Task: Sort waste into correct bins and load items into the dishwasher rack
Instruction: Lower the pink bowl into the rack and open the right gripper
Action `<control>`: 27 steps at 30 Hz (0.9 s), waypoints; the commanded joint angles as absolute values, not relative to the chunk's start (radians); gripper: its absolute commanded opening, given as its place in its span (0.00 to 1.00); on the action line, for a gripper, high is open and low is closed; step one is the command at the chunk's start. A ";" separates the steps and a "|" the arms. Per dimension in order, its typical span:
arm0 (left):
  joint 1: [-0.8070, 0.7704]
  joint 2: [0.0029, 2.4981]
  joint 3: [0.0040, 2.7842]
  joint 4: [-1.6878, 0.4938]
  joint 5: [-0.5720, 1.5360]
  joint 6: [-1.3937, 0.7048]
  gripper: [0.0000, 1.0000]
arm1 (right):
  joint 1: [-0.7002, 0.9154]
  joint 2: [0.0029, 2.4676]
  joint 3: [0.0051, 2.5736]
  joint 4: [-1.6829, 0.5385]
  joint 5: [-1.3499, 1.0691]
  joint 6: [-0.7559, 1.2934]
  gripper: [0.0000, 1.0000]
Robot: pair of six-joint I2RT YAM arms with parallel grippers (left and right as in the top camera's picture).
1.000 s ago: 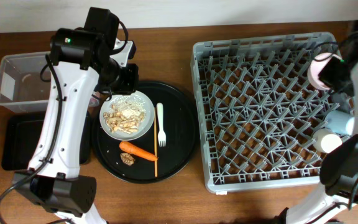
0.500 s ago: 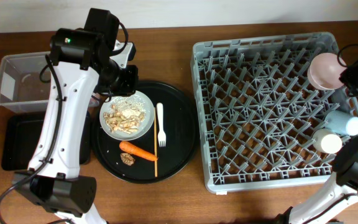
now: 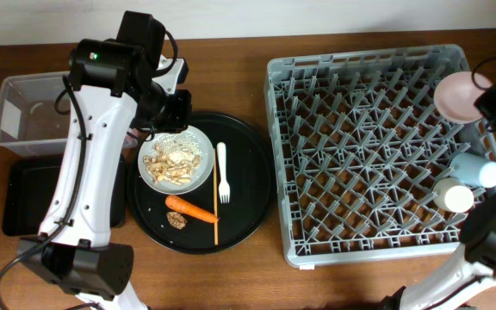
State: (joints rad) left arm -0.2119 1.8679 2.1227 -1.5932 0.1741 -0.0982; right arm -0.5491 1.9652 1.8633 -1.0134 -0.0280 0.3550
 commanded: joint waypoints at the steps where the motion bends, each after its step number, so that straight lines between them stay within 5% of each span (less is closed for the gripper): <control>1: -0.214 1.849 2.126 -1.591 0.167 -0.086 0.16 | -0.429 1.789 1.908 -1.051 0.407 0.332 0.04; 7: -0.214 1.849 2.126 -1.574 0.167 -0.086 0.16 | -0.043 1.825 1.784 -1.148 1.189 0.510 0.04; 27: -0.214 1.849 2.126 -1.554 0.167 -0.086 0.16 | 0.165 1.918 1.457 -1.150 1.169 0.540 0.04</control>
State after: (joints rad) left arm -0.2119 1.8679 2.1227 -1.5593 0.1707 -0.0982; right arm 0.1570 1.9198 1.4788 -1.1446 1.2007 0.5285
